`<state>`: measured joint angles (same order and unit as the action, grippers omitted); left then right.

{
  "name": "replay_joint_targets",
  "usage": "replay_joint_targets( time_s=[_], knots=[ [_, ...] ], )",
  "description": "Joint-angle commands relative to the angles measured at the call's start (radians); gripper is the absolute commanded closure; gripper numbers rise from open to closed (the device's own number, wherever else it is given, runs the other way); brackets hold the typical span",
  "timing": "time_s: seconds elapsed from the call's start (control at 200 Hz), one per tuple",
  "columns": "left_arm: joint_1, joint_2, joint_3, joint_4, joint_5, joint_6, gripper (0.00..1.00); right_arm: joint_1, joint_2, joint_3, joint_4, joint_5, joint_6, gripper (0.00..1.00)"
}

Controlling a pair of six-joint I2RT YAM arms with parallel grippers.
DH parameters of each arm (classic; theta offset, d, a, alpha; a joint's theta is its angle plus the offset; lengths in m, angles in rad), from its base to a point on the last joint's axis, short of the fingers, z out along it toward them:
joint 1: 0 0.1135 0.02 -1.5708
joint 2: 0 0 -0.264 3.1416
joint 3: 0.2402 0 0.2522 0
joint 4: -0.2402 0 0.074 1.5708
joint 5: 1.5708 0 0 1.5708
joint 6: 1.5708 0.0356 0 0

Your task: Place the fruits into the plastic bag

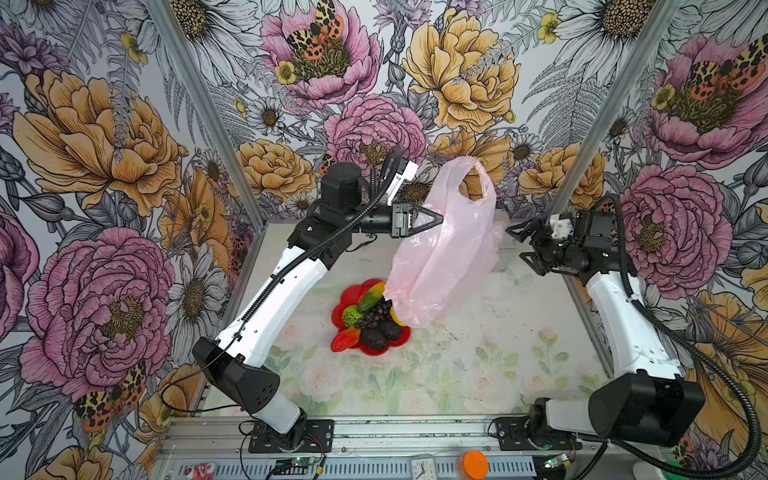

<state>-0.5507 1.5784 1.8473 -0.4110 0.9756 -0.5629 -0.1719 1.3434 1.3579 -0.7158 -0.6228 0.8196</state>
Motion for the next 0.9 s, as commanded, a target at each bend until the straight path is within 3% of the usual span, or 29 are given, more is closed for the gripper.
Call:
replay_joint_targets(
  time_s=[0.0, 0.32, 0.771, 0.896],
  knots=[
    [0.0, -0.01, 0.024, 0.042, 0.031, -0.03, 0.9, -0.004, -0.003, -0.021, -0.001, -0.001, -0.079, 0.04],
    [0.01, -0.002, -0.002, 0.229, 0.078, -0.19, 0.91, 0.05, 0.024, -0.078, 0.06, -0.077, -0.228, 0.04],
    [0.022, -0.006, -0.032, 0.322, 0.091, -0.264, 0.91, 0.073, -0.046, -0.233, 0.355, -0.309, -0.159, 0.05],
    [0.028, -0.009, -0.046, 0.325, 0.092, -0.266, 0.91, 0.081, -0.059, -0.252, 0.404, -0.317, -0.122, 0.12]
  ],
)
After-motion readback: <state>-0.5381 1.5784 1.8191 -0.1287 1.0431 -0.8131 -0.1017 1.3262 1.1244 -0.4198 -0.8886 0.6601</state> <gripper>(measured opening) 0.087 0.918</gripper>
